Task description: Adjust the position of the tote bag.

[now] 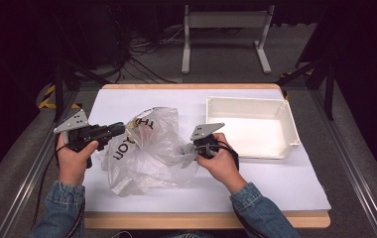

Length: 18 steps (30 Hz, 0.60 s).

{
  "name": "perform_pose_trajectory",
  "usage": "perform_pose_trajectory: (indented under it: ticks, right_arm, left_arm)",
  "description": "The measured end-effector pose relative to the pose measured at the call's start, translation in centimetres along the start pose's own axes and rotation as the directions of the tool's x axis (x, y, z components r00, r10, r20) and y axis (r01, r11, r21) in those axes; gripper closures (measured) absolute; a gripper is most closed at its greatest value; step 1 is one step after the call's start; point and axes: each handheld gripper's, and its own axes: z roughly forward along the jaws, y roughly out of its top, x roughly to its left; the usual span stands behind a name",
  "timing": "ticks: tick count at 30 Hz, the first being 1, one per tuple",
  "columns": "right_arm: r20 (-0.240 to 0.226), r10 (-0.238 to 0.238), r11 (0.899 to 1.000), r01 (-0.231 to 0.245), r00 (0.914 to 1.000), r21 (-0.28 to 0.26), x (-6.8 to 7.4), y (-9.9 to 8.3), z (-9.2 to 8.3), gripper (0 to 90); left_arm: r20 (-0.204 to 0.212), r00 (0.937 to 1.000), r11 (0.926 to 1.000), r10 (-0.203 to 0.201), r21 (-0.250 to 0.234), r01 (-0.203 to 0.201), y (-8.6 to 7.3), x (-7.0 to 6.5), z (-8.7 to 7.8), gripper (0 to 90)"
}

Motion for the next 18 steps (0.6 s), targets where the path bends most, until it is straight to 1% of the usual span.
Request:
perform_pose_trajectory:
  ticks: [4,5,8,10,11,13,15,18]
  right_arm:
    - [-0.040,-0.004,1.000,0.004,0.9992,0.003,0.7,-0.1,-0.6,90.0]
    - [-0.042,-0.009,1.000,0.009,0.9991,0.009,0.9,-0.1,-0.8,90.0]
    - [-0.045,-0.033,0.999,0.034,0.9984,0.028,1.4,0.1,-1.5,90.0]
    - [-0.034,-0.076,0.996,0.078,0.9965,0.036,1.8,0.2,-2.2,90.0]
    - [-0.034,-0.076,0.996,0.078,0.9965,0.036,1.8,0.2,-2.2,90.0]
    - [-0.045,-0.092,0.995,0.093,0.9948,0.026,2.1,0.3,-2.7,90.0]
    - [-0.054,-0.088,0.996,0.089,0.9946,0.012,2.4,0.4,-3.3,90.0]
    - [-0.088,-0.088,0.996,0.088,0.9922,-0.009,3.0,0.6,-4.0,90.0]
  left_arm:
    - [0.003,1.0000,1.0000,0.003,0.000,-0.003,0.1,-0.1,0.0,80.9]
    - [0.004,1.0000,1.0000,-0.001,-0.001,0.001,0.1,-0.1,0.1,80.9]
    - [0.007,1.0000,1.0000,0.002,-0.002,-0.002,0.2,-0.2,0.1,80.7]
    - [0.006,0.9999,1.0000,0.010,0.000,-0.010,0.2,-0.2,0.0,80.7]
    - [0.006,0.9999,1.0000,0.010,0.000,-0.010,0.2,-0.2,0.0,80.6]
    - [0.009,0.9999,1.0000,0.006,-0.004,-0.006,0.3,-0.3,0.0,80.6]
    - [0.013,0.9999,1.0000,0.004,-0.005,-0.004,0.3,-0.3,-0.1,80.6]
    - [0.013,0.9999,0.9999,0.008,-0.008,-0.008,0.4,-0.3,-0.1,80.5]
